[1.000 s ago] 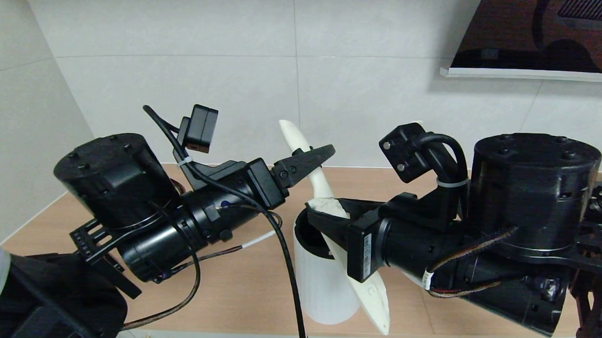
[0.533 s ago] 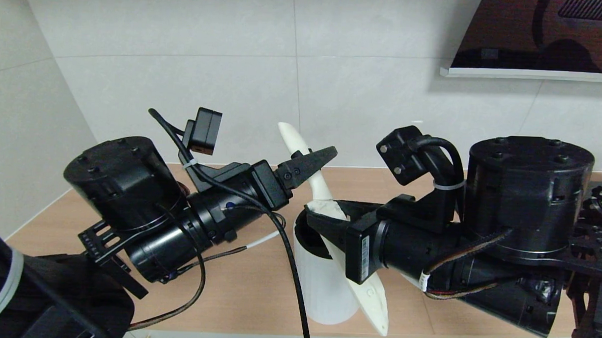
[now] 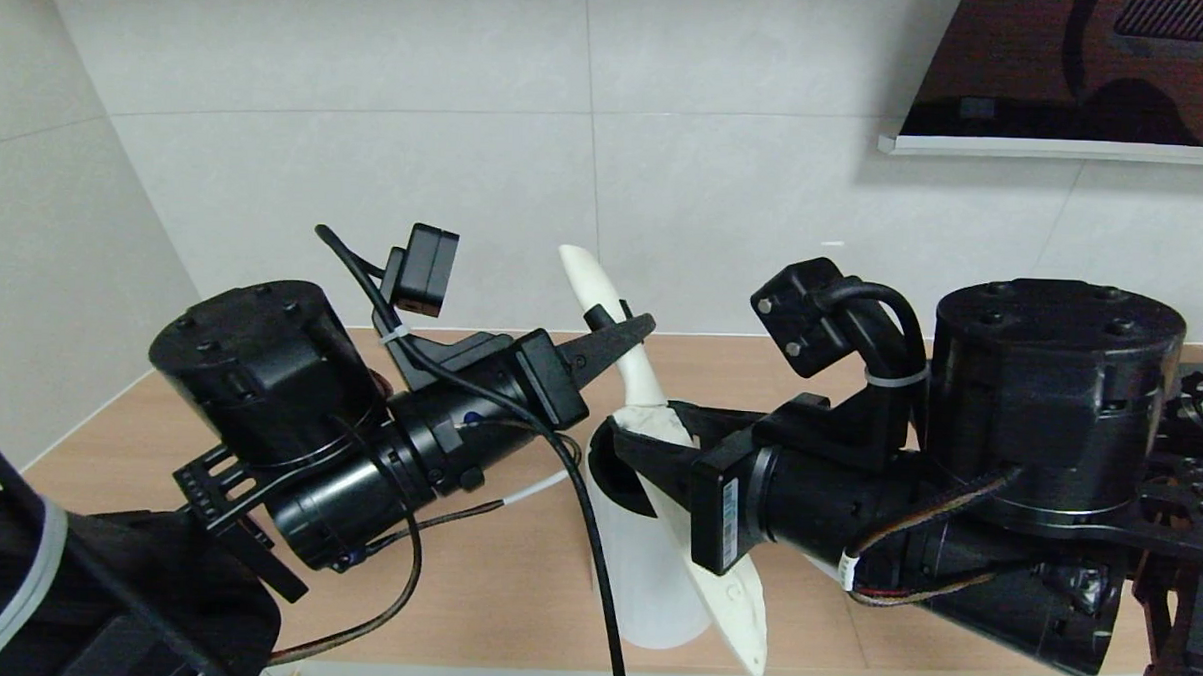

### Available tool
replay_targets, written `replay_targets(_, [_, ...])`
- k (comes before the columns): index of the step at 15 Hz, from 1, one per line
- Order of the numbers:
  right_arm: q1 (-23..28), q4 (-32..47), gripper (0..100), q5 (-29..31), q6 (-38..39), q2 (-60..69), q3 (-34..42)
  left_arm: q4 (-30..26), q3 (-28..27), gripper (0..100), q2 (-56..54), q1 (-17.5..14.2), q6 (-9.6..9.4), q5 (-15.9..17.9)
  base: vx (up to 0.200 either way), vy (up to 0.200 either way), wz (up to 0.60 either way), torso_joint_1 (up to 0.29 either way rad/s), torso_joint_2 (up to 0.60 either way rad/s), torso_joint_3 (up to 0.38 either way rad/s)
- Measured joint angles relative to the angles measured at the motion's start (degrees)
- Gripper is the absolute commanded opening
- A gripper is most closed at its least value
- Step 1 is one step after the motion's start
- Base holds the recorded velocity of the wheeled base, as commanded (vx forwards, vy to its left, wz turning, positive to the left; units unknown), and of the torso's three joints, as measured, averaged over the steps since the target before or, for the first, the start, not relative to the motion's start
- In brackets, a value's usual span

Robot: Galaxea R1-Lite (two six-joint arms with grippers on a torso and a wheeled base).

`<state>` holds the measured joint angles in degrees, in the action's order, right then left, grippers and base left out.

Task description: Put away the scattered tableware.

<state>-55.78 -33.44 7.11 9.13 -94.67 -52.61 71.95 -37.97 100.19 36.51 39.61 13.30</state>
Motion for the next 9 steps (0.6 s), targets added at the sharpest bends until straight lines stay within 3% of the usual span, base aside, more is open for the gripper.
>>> replay_targets(9, [0.17,0.07,0,0.33,0.09,-0.01,-0.06,0.01,0.05,0,-0.04,0.22,0.10,-0.02,0.000,0.000,0.00,0.000,0.00,0.000])
